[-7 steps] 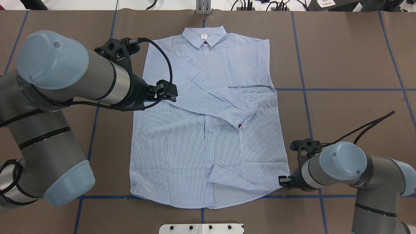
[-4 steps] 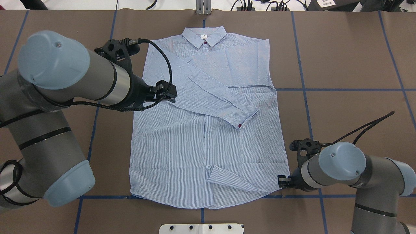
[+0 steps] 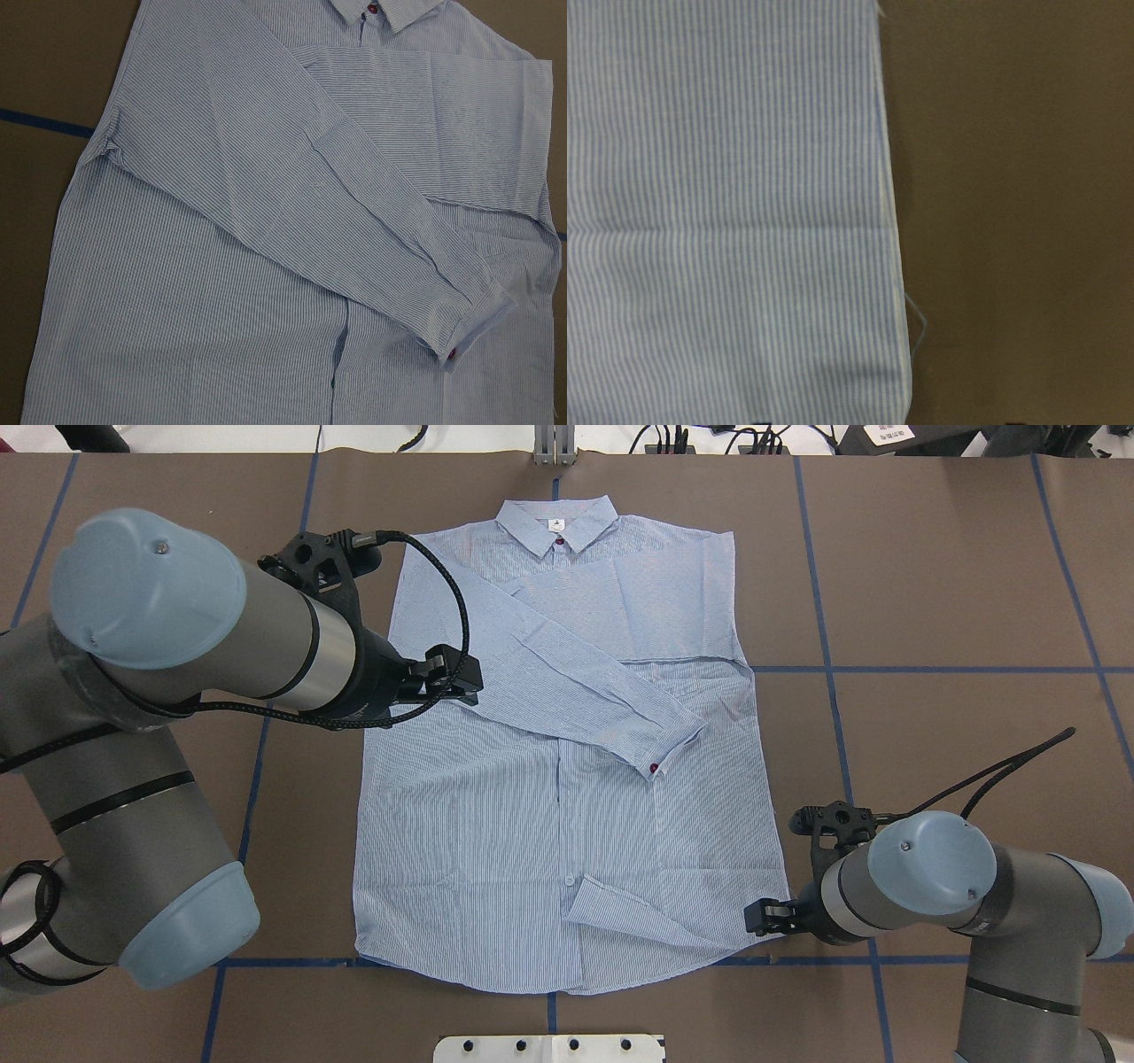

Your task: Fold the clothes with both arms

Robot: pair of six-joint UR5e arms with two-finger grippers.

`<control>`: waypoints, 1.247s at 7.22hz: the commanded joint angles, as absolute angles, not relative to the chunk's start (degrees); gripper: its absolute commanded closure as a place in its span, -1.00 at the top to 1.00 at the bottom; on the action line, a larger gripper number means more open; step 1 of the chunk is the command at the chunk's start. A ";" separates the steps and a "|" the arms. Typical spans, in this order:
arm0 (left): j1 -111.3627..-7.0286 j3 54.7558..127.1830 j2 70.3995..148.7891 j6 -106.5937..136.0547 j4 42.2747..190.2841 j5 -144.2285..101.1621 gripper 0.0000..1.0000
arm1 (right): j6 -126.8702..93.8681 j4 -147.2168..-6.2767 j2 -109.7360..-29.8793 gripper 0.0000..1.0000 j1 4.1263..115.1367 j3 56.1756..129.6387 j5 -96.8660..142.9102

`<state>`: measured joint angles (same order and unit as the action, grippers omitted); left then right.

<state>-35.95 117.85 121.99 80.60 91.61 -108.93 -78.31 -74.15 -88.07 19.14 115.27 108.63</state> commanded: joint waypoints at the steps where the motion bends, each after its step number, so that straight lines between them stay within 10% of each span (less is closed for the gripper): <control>1: -35.95 117.86 121.99 80.60 91.67 -108.98 0.99 | -78.31 -74.09 -88.07 0.38 19.33 115.14 108.72; 9: -35.95 119.35 122.08 80.68 88.96 -108.98 0.99 | -78.22 -74.18 -87.54 -0.10 19.51 114.17 108.90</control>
<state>-36.02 118.76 121.95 80.67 90.39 -108.92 -78.22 -74.18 -87.57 19.53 114.20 108.88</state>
